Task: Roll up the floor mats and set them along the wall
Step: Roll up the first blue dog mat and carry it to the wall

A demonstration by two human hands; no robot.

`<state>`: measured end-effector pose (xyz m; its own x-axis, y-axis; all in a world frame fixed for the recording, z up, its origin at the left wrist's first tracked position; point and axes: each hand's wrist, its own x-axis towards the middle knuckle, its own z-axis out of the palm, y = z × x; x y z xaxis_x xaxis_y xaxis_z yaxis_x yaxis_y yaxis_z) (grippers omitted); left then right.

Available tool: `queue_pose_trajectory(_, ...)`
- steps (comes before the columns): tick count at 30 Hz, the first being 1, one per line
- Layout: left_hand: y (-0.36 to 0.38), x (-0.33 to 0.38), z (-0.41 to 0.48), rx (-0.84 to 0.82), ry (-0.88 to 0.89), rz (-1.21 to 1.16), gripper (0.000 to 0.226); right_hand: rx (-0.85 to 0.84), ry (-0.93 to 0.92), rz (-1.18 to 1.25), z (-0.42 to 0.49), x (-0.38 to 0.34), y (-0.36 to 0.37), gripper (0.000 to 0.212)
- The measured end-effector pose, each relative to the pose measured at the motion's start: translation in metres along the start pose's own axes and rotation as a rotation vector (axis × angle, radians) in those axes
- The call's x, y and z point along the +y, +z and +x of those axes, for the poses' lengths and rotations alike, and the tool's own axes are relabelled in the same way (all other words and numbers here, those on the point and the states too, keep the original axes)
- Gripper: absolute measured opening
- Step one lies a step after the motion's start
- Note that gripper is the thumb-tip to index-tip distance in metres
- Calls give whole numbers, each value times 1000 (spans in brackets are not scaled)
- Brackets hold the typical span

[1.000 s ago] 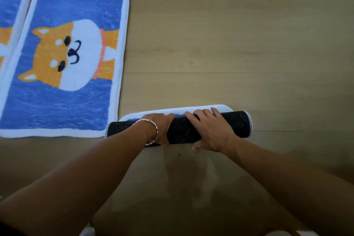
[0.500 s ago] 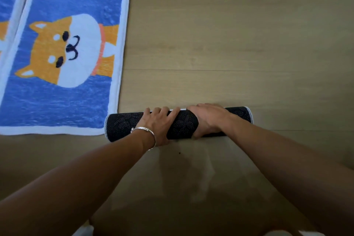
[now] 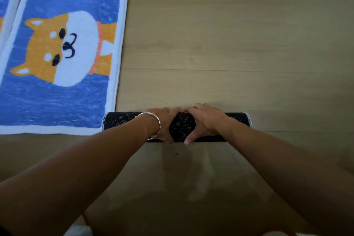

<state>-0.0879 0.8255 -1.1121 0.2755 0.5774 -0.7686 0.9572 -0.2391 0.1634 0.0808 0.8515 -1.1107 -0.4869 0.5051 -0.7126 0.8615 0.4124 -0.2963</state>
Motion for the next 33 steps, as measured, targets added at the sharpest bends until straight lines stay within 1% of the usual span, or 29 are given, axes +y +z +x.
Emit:
queue_pose_trajectory(2, 2, 1, 0, 26, -7, 17, 112, 1, 13, -25, 0, -2, 0, 102)
queue_pose_trajectory(6, 9, 4, -3, 118, -22, 53, 103, -36, 33, -57, -1, -7, -1, 95)
queue_pose_trajectory(11, 10, 4, -2, 185, -17, 80, 80, -15, 14, -47, -3, -5, 0, 84)
queue_pose_trajectory(14, 4, 1, 0, 292, -10, 108, 73, 77, 30, -78, -2, -6, -6, 80)
queue_pose_trajectory(18, -11, -6, 8, 480, -58, 163, 75, 298, 100, -170, 9, -5, -18, 80)
queue_pose_trajectory(22, -9, -6, 18, 495, -81, 173, 77, 370, 110, -178, 18, -1, -16, 80)
queue_pose_trajectory(26, -6, -14, 30, 517, -37, 158, 75, 398, 83, -159, 24, 5, -15, 75)
queue_pose_trajectory(29, -3, -18, 35, 582, -9, 165, 77, 437, 75, -164, 29, 8, -14, 74)
queue_pose_trajectory(31, 7, -19, 36, 647, -5, 158, 78, 498, 83, -181, 29, 8, -5, 74)
queue_pose_trajectory(33, 16, -18, 36, 687, -21, 166, 81, 607, 101, -184, 28, 7, 8, 71)
